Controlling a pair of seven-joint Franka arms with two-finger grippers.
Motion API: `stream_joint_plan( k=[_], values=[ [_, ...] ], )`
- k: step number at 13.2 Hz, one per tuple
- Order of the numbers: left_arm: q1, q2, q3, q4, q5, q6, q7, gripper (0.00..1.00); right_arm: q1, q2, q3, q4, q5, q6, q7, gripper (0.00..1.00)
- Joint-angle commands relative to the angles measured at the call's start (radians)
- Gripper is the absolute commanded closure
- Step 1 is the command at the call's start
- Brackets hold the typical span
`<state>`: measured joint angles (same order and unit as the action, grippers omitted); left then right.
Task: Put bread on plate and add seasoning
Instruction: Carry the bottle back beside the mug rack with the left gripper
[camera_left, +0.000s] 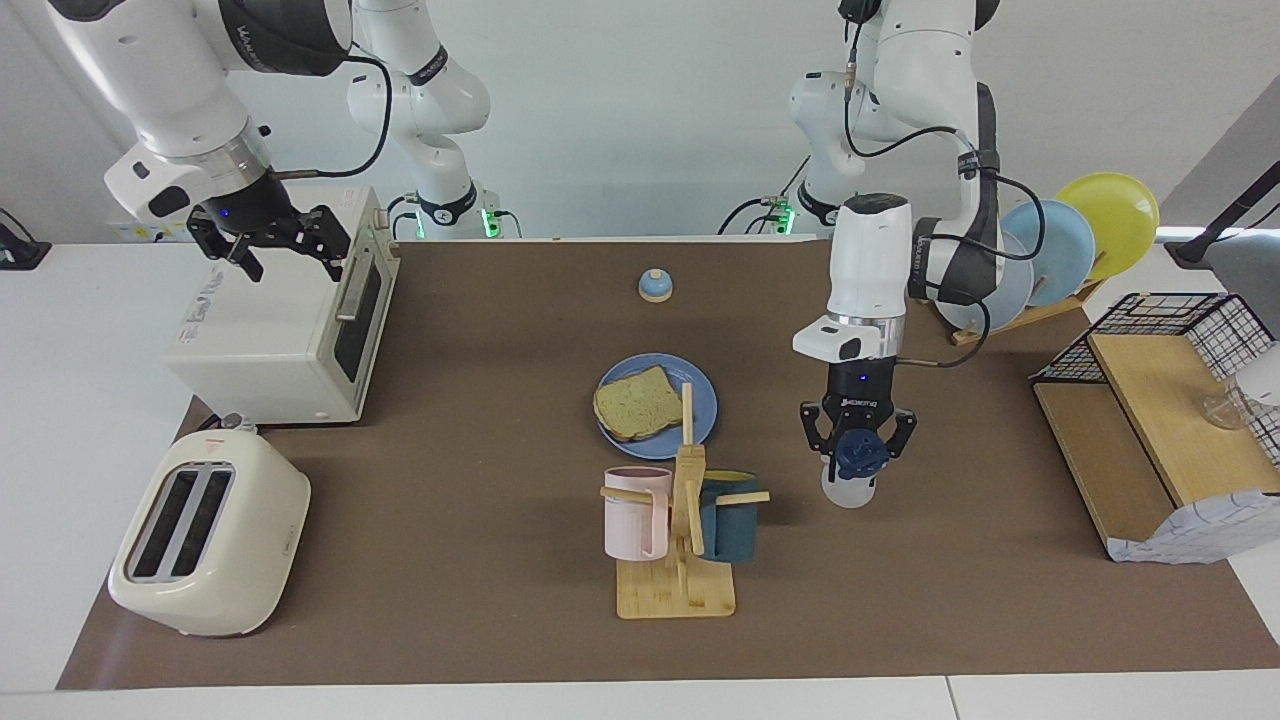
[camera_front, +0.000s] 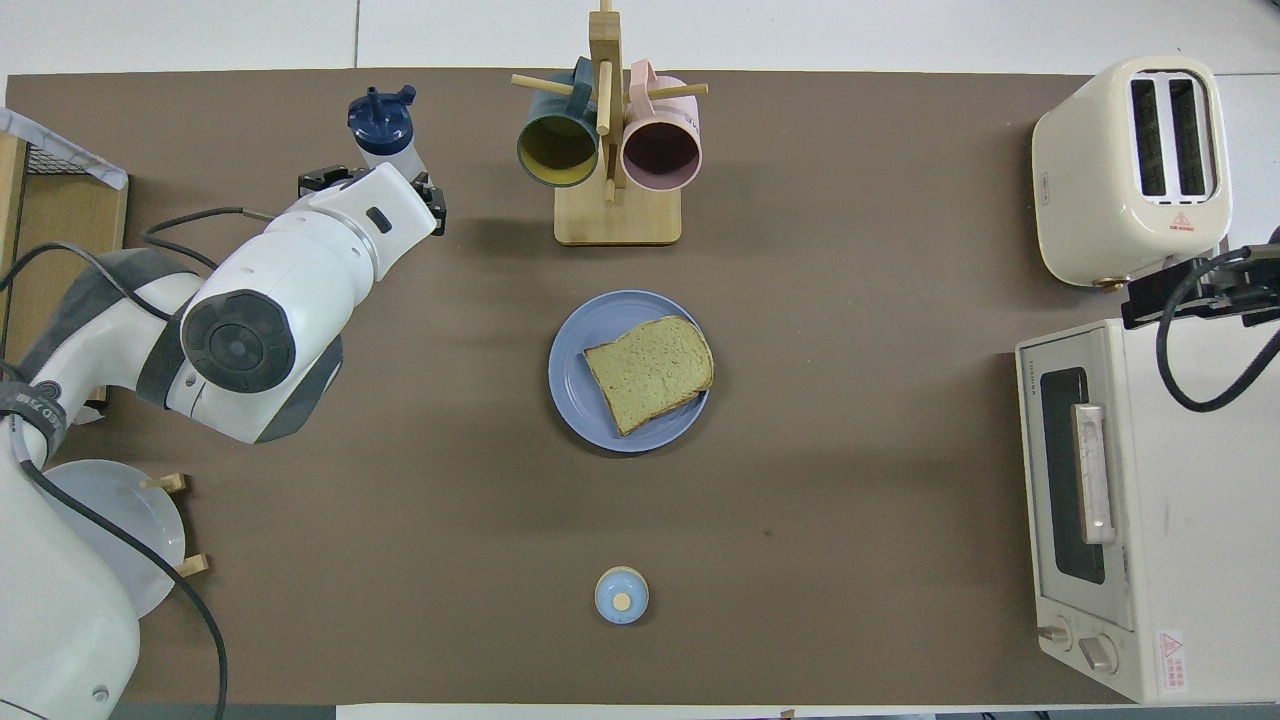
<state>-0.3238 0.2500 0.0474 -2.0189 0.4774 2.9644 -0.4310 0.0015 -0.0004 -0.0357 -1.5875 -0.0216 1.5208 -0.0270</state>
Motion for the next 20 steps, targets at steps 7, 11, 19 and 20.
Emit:
stream_joint_plan(
  k=[7, 11, 19, 20],
  values=[
    [0.075, 0.201, 0.006, 0.017, -0.002, 0.383, -0.141, 1.00, -0.009, -0.021, 0.002, -0.026, 0.006, 0.010, -0.014, 0.00],
    [0.049, 0.253, 0.071, 0.049, 0.058, 0.413, -0.137, 1.00, -0.009, -0.021, 0.002, -0.026, 0.006, 0.010, -0.014, 0.00],
    [-0.046, 0.321, 0.186, 0.040, 0.067, 0.488, -0.135, 1.00, -0.009, -0.021, 0.002, -0.026, 0.006, 0.010, -0.014, 0.00],
    [-0.046, 0.321, 0.187, 0.039, 0.067, 0.493, -0.135, 1.00, -0.009, -0.021, 0.002, -0.026, 0.006, 0.010, -0.014, 0.00]
  ],
)
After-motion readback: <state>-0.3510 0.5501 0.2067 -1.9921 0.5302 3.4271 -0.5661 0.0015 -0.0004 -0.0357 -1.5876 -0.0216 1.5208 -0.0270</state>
